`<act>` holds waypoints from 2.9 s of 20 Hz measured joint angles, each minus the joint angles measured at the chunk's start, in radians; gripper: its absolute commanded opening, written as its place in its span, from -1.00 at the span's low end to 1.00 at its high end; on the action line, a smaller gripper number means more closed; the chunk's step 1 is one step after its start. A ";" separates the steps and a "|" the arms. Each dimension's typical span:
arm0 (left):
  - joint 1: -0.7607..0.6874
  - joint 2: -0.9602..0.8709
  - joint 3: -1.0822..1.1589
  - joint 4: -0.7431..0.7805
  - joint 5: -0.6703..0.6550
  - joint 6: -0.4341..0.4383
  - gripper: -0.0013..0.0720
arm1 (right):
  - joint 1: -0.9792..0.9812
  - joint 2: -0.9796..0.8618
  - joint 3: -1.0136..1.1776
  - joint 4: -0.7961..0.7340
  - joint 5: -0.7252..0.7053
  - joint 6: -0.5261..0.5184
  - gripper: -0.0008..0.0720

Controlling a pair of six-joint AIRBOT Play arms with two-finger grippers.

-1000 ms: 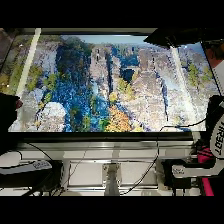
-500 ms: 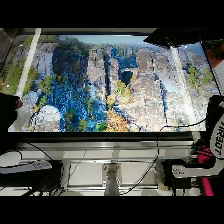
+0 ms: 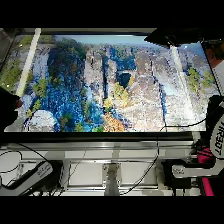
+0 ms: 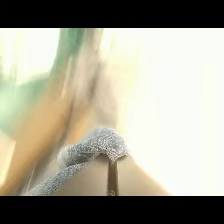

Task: Fold the clothes and pants, and hang the long-sleeved shirts on hangers.

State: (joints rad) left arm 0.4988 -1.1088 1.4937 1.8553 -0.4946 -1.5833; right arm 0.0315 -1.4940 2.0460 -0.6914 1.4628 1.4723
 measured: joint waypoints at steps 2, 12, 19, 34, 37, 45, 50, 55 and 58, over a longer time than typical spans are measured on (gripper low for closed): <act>-0.135 0.068 0.094 -0.096 0.080 -0.007 -0.95 | 0.000 0.000 0.000 -0.022 -0.023 0.000 -0.88; -0.821 0.063 0.314 -0.282 0.043 -0.011 -0.94 | -0.059 0.008 -0.001 -0.256 -0.152 0.021 -0.88; -1.081 -0.179 0.323 -0.292 -0.104 -0.007 0.42 | -0.274 0.010 -0.001 -0.342 -0.131 0.049 0.10; -0.965 -0.271 0.314 0.009 -0.578 0.042 -0.95 | -0.347 0.011 -0.134 -0.355 -0.051 0.048 -0.89; -0.850 -0.228 0.235 -0.113 -0.658 0.109 -0.94 | -0.347 0.016 -0.298 -0.285 -0.026 -0.037 -0.88; -0.650 0.008 -0.346 -0.386 -0.696 0.307 -0.94 | -0.347 0.020 -0.857 -0.085 0.044 -0.273 -0.86; -0.604 0.067 -0.675 -0.695 -0.569 0.398 -0.36 | -0.322 0.021 -1.061 -0.089 -0.019 -0.304 0.49; -0.603 0.042 -0.804 -0.917 -0.358 0.429 0.73 | -0.244 0.021 -1.135 -0.152 -0.087 -0.306 0.90; -0.604 0.007 -0.826 -1.014 -0.222 0.436 0.72 | -0.204 0.020 -1.147 -0.196 -0.114 -0.306 0.90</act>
State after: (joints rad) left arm -0.1055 -1.1015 0.6682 0.8410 -0.7166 -1.1477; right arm -0.1726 -1.4742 0.8993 -0.8871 1.3483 1.1664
